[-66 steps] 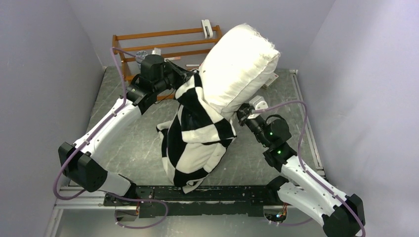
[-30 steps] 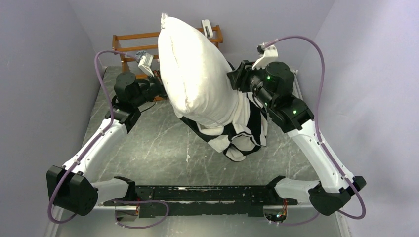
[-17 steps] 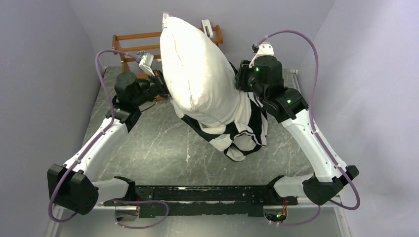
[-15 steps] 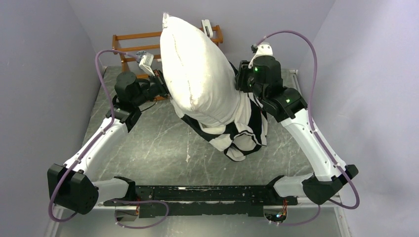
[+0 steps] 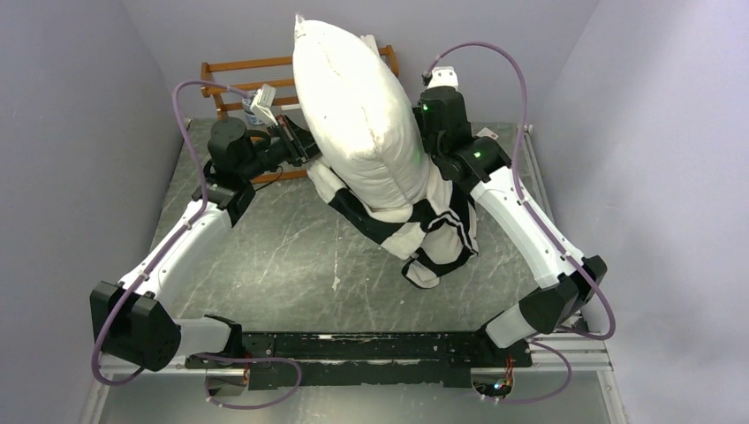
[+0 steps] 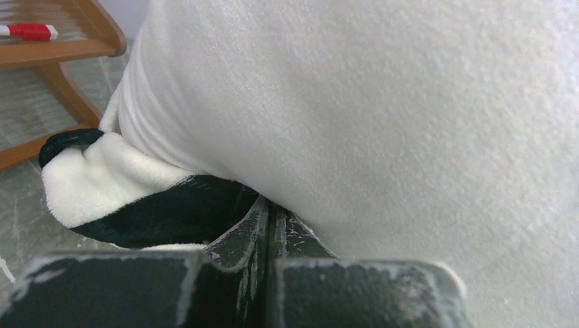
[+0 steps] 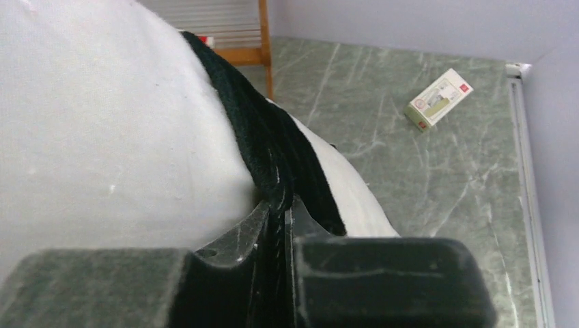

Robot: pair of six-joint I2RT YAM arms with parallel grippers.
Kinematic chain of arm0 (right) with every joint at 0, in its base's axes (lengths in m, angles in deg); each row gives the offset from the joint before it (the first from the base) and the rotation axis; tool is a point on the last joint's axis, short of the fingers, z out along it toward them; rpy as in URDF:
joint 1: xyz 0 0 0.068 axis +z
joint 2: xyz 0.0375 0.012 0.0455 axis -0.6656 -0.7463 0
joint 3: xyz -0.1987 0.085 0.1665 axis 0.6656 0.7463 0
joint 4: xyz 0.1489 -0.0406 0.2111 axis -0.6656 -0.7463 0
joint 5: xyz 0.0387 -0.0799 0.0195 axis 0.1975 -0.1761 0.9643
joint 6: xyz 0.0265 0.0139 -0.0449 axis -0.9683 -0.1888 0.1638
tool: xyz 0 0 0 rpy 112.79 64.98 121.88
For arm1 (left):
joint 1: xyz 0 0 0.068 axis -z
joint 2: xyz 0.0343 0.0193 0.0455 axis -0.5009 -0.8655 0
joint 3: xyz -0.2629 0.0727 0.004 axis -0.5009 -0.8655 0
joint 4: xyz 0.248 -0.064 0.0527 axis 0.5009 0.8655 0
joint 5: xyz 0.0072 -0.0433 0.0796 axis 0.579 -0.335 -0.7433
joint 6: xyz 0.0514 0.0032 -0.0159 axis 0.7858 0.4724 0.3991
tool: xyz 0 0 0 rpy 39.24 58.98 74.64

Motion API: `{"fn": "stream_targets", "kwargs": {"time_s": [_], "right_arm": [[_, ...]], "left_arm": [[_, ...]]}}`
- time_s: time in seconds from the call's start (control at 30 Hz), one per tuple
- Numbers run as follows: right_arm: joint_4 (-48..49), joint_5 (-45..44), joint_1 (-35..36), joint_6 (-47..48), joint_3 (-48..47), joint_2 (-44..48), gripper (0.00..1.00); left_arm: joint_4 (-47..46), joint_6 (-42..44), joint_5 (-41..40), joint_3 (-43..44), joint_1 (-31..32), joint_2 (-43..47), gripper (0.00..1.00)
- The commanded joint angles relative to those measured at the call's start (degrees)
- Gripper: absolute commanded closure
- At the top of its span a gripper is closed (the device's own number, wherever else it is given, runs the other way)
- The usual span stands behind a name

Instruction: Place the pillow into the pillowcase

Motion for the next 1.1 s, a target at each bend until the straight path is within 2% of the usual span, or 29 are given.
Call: {"fn": "stream_targets", "kwargs": {"time_s": [0.0, 0.07, 0.13, 0.17, 0.23, 0.33, 0.43, 0.5, 0.6, 0.63, 0.73, 0.8, 0.83, 0.9, 0.93, 1.03, 1.07], "right_arm": [[2.41, -6.1, 0.02, 2.43, 0.22, 0.67, 0.91], [2.47, -7.15, -0.47, 2.2, 0.14, 1.22, 0.86], [2.58, -7.13, -0.88, 1.88, 0.61, 1.68, 0.68], [2.04, -7.11, -1.09, 1.64, 0.71, 1.63, 0.63], [0.55, -6.14, -1.78, 0.8, 0.89, 1.38, 0.61], [-1.18, -0.78, -4.53, -0.86, 0.64, 1.05, 0.66], [-2.56, -0.49, -5.7, -0.41, -0.53, -0.04, 0.7], [-2.64, -0.22, -5.99, -0.25, -0.98, -0.22, 0.79], [-2.52, 2.76, -6.03, -0.91, -2.83, 0.42, 1.0], [-2.71, 4.86, -5.98, -1.8, -3.85, 0.9, 1.0], [-0.11, 19.62, -5.28, -7.52, -3.52, 4.46, 1.0], [9.27, 30.95, -4.88, -13.71, 2.78, 10.14, 1.0], [15.59, 32.78, -4.54, -17.38, 6.74, 13.12, 1.0], [26.96, 31.44, -4.39, -21.42, 11.59, 17.78, 1.0], [28.09, 28.05, -4.39, -20.69, 10.32, 17.77, 1.0], [23.16, 16.63, -4.99, -16.22, 2.05, 13.15, 1.0], [21.93, 17.33, -5.22, -15.31, 0.69, 11.91, 1.0]], "left_arm": [[-8.05, -1.59, 2.2, 5.13, 0.03, 2.59, 0.95], [-6.44, -0.41, 1.91, 5.64, 0.03, 2.68, 0.95], [-5.39, 0.22, 2.25, 6.24, 0.03, 2.45, 0.95], [-5.4, 0.31, 2.4, 6.24, 0.03, 2.4, 0.95], [-5.39, 0.33, 2.63, 6.15, 0.03, 2.44, 0.95], [-4.46, 0.99, 3.03, 6.02, 0.03, 2.48, 0.95], [-4.12, 1.16, 3.37, 5.81, 0.03, 2.35, 0.95], [-3.93, 1.09, 3.24, 5.8, 0.03, 2.22, 0.95], [-1.48, 1.76, 0.47, 6.96, 0.03, 2.06, 0.95], [1.79, 2.37, -1.92, 8.4, 0.03, 1.81, 0.95], [3.58, 0.7, -4.52, 13.7, -0.06, -0.58, 0.95], [0.38, -3.41, -2.71, 19.04, -0.09, -4.28, 0.95], [-0.86, -5.63, -1.44, 22.36, -0.03, -6.62, 0.95], [-1.94, -9.59, 1.45, 27.72, 0.18, -10.86, 0.95], [-1.41, -11.52, 2.85, 29.54, 0.46, -12.24, 0.95], [0.58, -14.47, 7.38, 30.4, 3.87, -11.24, 0.95], [2.53, -12.71, 5.37, 29.87, 7.49, -8.36, 0.95]]}}
